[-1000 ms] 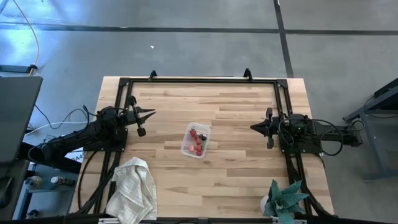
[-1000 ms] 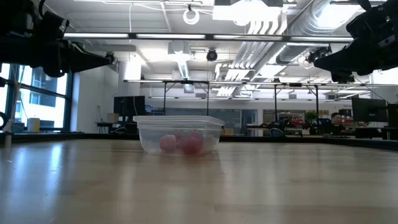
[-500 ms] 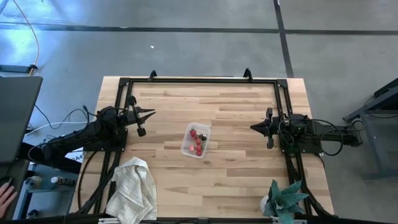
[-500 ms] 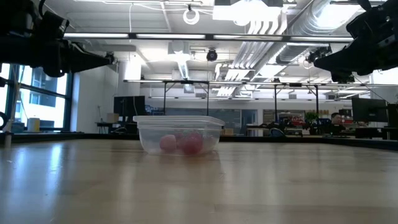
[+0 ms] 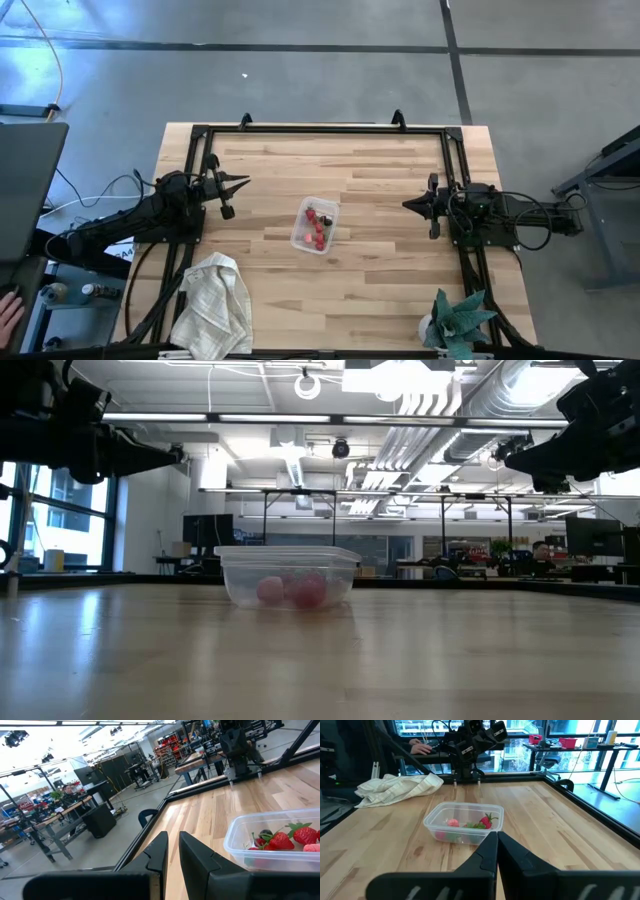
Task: Pick and placing Produce into tupperware
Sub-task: Return to Home Position
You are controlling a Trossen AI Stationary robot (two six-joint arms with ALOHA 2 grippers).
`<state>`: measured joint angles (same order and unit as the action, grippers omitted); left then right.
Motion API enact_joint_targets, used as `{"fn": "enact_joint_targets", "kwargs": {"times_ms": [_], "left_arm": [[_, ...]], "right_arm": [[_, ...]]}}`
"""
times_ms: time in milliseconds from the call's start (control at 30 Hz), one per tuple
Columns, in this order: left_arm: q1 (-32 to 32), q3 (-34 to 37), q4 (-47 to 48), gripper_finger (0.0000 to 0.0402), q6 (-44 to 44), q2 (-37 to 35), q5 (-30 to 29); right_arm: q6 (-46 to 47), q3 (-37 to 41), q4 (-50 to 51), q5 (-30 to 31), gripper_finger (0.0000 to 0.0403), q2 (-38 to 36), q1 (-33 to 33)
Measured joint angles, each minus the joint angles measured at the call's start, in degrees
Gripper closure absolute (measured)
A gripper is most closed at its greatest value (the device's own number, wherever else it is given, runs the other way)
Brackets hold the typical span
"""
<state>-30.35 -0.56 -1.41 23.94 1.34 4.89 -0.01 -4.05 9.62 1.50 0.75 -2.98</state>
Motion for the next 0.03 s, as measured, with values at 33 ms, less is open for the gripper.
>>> {"fn": "enact_joint_targets", "kwargs": {"times_ms": [33], "left_arm": [[0.0,0.0,0.0,0.0364,-0.02,0.0,0.0]], "right_arm": [[0.0,0.0,-0.01,0.0,0.0403,0.0,0.01]]}}
